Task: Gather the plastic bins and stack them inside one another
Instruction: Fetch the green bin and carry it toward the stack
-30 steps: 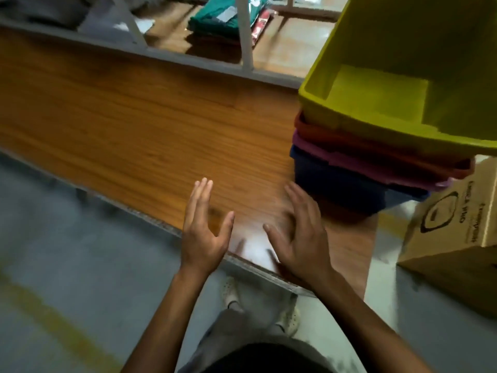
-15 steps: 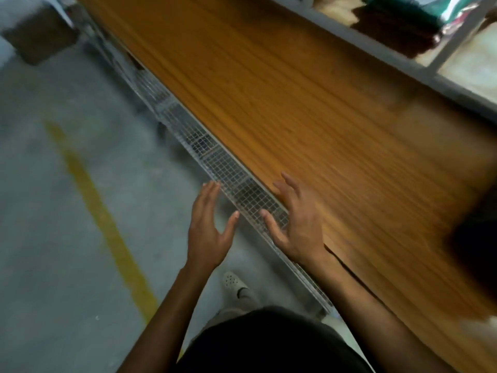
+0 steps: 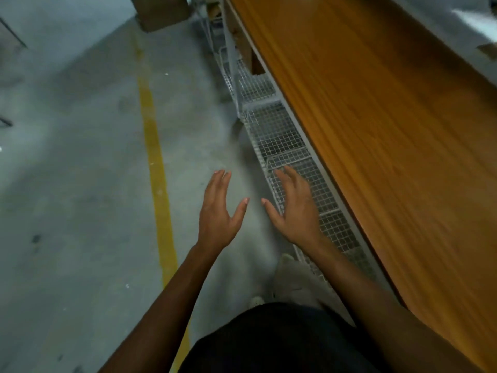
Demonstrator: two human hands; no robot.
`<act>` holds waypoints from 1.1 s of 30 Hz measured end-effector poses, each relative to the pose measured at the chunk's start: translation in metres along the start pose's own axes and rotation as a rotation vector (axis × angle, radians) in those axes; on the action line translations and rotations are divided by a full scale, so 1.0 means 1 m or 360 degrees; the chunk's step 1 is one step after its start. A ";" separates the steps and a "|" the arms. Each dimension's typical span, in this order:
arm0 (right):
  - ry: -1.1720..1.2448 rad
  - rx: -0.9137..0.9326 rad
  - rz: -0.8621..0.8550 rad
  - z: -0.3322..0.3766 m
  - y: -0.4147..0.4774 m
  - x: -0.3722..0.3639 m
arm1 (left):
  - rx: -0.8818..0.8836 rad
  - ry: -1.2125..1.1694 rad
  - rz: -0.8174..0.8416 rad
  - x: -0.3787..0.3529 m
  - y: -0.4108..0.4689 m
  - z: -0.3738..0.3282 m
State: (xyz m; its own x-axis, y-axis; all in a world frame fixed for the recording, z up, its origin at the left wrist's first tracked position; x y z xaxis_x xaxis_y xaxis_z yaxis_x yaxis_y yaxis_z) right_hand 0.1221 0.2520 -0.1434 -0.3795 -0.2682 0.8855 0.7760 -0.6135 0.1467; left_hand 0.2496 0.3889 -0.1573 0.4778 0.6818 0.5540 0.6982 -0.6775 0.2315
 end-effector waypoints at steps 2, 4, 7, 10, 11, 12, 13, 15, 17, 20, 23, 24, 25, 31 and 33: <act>0.0028 0.0049 0.0033 0.004 0.039 -0.010 | 0.0015 -0.0009 -0.0061 0.006 0.030 0.010; 0.0056 0.0090 0.0045 0.008 0.082 -0.019 | 0.0003 0.0000 -0.0113 0.011 0.065 0.022; 0.0081 0.0160 0.0036 0.008 0.149 -0.032 | 0.0000 0.0022 -0.0196 0.016 0.127 0.039; 0.0109 0.0179 0.0057 0.006 0.216 -0.040 | 0.0044 0.0047 -0.0258 0.022 0.189 0.051; 0.0131 0.0182 0.0067 0.007 0.238 -0.040 | 0.0051 0.0055 -0.0270 0.023 0.209 0.053; 0.0156 0.0193 0.0071 0.008 0.260 -0.041 | 0.0062 0.0065 -0.0281 0.025 0.227 0.055; 0.0177 0.0205 0.0077 0.010 0.280 -0.041 | 0.0076 0.0072 -0.0290 0.027 0.244 0.057; 0.0213 0.0235 0.0103 0.015 0.323 -0.042 | 0.0111 0.0075 -0.0312 0.030 0.278 0.061; 0.0208 0.0277 0.0122 0.020 0.361 -0.045 | 0.0160 0.0102 -0.0346 0.032 0.309 0.068; 0.0210 0.0346 0.0190 0.028 0.409 -0.053 | 0.0236 0.0097 -0.0395 0.035 0.349 0.080; 0.0225 0.0340 0.0217 0.035 0.459 -0.066 | 0.0297 0.0054 -0.0427 0.038 0.392 0.102; 0.0231 0.0338 0.0215 0.038 0.476 -0.072 | 0.0299 0.0041 -0.0436 0.040 0.407 0.112; 0.0234 0.0334 0.0213 0.040 0.494 -0.078 | 0.0293 0.0031 -0.0442 0.042 0.423 0.122; 0.0199 0.0319 0.0157 0.067 0.615 -0.123 | 0.0250 -0.0015 -0.0483 0.071 0.543 0.200; 0.0159 0.0312 0.0126 0.081 0.660 -0.138 | 0.0232 -0.0015 -0.0478 0.087 0.588 0.224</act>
State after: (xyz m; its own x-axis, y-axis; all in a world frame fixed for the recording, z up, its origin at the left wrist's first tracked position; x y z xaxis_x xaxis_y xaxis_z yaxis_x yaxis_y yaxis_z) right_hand 0.7270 -0.0554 -0.1329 -0.3538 -0.3878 0.8511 0.8847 -0.4340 0.1700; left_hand 0.8214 0.1115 -0.1519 0.2436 0.8481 0.4705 0.8772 -0.3996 0.2663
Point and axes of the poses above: each hand's wrist, its own y-axis towards the middle knuckle, its own x-axis out of the back of the hand, z = x × y, the point moved 1 cm from there along y, towards the middle knuckle, and after that the axes turned 13 degrees about -y, right-handed, at the moved point
